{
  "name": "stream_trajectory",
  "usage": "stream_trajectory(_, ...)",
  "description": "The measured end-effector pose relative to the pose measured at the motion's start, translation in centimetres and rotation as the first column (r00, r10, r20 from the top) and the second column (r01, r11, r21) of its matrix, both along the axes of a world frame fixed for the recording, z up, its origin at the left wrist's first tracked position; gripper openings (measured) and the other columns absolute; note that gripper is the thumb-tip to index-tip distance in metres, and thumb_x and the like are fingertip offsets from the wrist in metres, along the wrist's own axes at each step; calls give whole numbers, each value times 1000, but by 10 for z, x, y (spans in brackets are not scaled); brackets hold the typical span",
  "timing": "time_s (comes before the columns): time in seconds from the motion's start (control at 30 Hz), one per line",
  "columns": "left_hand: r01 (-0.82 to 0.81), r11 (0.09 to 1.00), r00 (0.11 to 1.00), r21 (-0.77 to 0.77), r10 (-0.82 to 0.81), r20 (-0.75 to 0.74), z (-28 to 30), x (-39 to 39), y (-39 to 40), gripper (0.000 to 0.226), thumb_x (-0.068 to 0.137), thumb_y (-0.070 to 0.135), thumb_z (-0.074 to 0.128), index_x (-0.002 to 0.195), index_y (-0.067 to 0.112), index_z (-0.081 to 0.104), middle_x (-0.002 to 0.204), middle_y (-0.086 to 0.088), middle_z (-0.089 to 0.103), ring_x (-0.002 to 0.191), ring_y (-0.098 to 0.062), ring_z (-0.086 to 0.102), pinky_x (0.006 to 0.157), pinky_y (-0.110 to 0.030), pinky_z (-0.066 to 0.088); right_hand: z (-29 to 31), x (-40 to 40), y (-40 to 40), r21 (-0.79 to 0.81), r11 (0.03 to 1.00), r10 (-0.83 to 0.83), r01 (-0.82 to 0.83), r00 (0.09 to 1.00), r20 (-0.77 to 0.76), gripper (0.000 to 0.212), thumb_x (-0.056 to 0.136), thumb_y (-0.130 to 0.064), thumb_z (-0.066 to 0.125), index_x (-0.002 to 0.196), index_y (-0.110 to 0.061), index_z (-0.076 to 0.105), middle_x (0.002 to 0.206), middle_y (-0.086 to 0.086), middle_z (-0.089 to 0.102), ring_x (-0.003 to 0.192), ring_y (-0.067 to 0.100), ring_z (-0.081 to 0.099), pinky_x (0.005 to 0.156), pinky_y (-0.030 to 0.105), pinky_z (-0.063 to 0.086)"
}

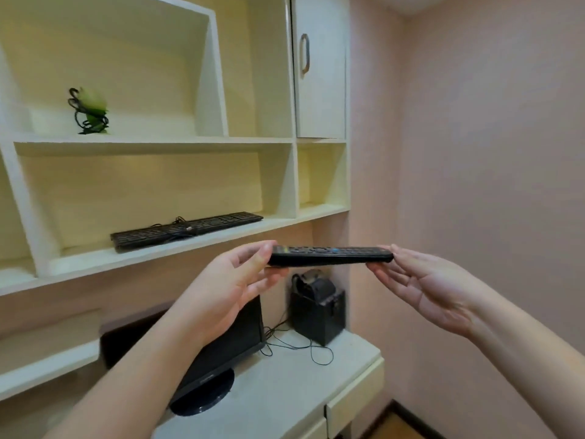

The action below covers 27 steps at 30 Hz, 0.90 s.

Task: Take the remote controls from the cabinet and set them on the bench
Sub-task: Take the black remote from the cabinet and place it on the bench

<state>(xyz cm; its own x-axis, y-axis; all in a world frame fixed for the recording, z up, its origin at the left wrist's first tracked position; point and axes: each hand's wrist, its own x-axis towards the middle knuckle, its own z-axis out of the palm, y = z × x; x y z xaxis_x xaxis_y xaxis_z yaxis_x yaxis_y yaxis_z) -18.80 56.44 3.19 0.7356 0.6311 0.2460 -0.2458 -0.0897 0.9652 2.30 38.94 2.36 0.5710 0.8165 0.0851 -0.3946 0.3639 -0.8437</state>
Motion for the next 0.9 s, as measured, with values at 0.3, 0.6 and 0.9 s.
stream_trajectory(0.3,182,983,980,-5,-182,-82,-39,133,-82,31,94,29,53,122,18,61,106,-1,72,80,-14,70,68,-26,42,-31,84,-123,-32,968,-244,247,966,91,24,95,-13,48,108,0,64,102,15,71,96,21,70,82,26,56)
stream_trajectory(0.6,414,906,904,-87,-420,-74,-57,231,-117,43,81,39,61,118,19,65,113,2,71,84,-18,69,67,-27,47,-56,127,-193,-63,889,-455,454,890,-6,24,94,-11,49,111,2,61,105,16,69,91,21,71,82,27,57)
stream_trajectory(0.9,686,722,715,-87,-691,-106,-85,324,-142,46,81,35,61,121,14,62,114,-6,69,83,-17,70,67,-24,56,-77,140,-239,-114,687,-724,718,689,-19,27,91,-13,52,112,-1,62,104,14,69,87,18,71,78,23,57)
